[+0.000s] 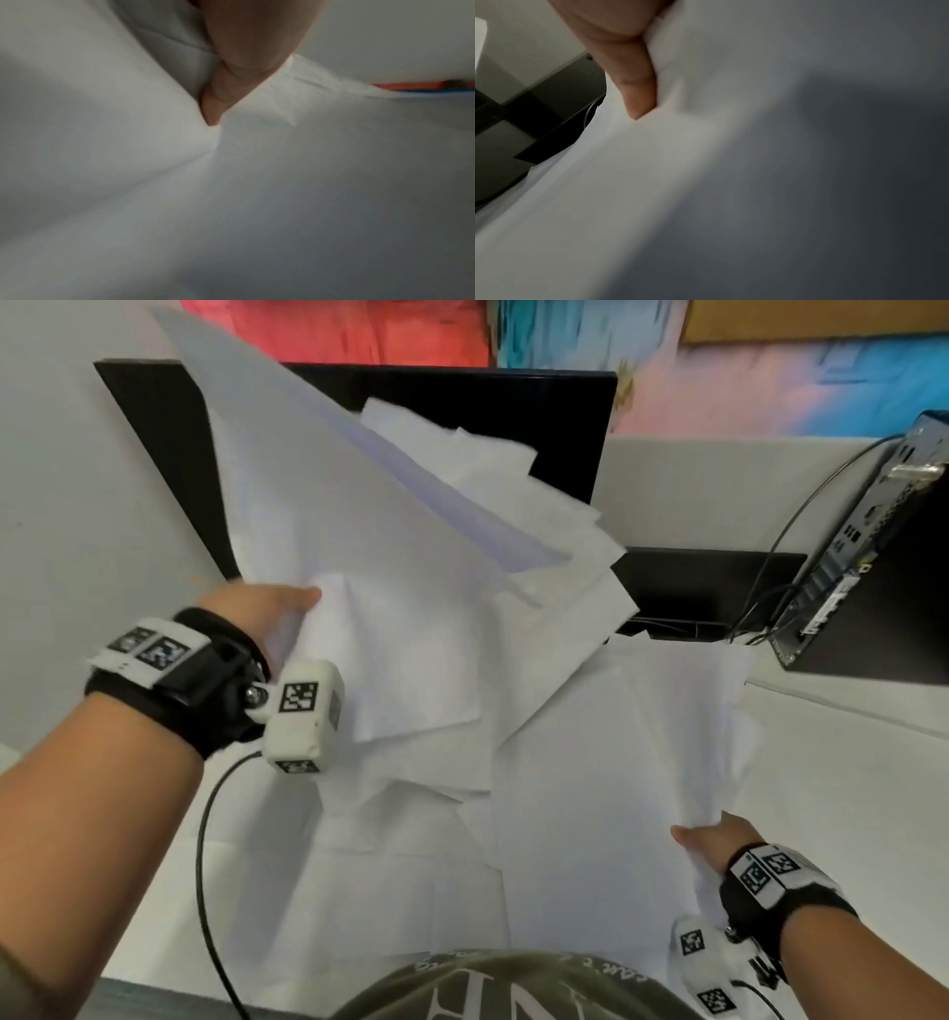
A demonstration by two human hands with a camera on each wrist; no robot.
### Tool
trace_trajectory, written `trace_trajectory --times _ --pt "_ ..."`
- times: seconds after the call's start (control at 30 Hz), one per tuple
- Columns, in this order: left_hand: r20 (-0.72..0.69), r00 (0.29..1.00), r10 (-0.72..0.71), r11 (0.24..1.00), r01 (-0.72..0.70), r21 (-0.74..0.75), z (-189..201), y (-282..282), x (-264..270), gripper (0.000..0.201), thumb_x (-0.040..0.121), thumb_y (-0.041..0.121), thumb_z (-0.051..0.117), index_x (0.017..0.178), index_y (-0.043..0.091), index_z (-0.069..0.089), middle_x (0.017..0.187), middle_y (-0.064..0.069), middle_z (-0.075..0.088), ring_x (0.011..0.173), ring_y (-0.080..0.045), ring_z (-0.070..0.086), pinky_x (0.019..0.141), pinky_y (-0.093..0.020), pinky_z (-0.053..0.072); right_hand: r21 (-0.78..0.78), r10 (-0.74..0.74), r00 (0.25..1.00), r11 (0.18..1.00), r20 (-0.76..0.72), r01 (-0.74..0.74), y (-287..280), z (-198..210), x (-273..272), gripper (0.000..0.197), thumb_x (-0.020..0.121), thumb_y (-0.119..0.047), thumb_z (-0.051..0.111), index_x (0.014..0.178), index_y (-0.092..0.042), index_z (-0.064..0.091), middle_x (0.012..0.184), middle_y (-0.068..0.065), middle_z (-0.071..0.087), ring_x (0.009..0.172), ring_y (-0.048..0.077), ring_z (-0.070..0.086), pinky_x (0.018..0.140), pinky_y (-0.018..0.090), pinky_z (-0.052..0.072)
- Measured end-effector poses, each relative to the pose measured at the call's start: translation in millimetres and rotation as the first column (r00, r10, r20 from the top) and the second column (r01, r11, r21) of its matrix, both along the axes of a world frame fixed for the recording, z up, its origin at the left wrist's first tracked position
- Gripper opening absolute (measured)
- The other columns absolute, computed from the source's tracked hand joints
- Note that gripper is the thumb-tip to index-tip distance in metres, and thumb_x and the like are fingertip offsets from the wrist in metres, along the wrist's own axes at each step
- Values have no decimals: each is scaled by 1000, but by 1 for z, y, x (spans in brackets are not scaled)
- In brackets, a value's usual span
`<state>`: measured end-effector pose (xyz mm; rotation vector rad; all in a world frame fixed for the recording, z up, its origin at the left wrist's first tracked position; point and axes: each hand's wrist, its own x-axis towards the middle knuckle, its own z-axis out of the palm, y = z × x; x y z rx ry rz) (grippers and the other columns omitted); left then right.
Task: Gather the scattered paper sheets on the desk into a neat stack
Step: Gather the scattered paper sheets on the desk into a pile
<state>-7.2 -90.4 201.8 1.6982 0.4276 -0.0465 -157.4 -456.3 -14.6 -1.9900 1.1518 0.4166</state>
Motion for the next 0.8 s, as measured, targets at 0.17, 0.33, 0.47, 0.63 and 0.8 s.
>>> trace_trajectory --times 0.17,0.33,0.47,0.63,0.8 --pt "-231 972 31 995 -7 103 -73 18 5 50 79 14 72 124 0 56 119 -11 62 105 -31 60 96 -43 46 18 -20 1000 1000 -7 20 0 -1 1 54 83 -16 65 128 8 48 130 23 55 118 36 53 91 31 41" --pt "-363 931 31 961 72 267 -113 41 15 76 64 24 85 127 -1 51 130 -19 57 115 -41 56 96 -42 45 10 -21 1000 1000 -2 21 -1 -3 1 54 82 -16 66 128 8 49 130 23 56 118 36 54 94 34 42" --pt "-415 908 53 912 126 390 -125 53 8 56 82 15 71 129 -5 48 133 -24 53 118 -42 53 98 -43 44 24 -35 999 999 -10 35 -1 -4 2 64 81 -20 67 134 6 42 135 23 52 121 36 52 98 34 41" --pt "-489 873 -6 884 233 406 -151 49 -7 57 80 16 73 128 -6 49 132 -24 54 119 -41 51 99 -42 41 1 -30 1000 1000 -8 30 -3 -6 2 50 83 -15 65 125 9 50 127 24 57 116 37 55 94 33 42" --pt "-461 887 -36 856 265 443 -170 34 -13 58 82 10 70 132 -5 46 137 -24 51 124 -38 50 106 -40 40 2 -30 1000 1000 2 30 -2 -6 2 45 84 -14 63 122 8 53 126 24 58 116 36 55 93 32 42"
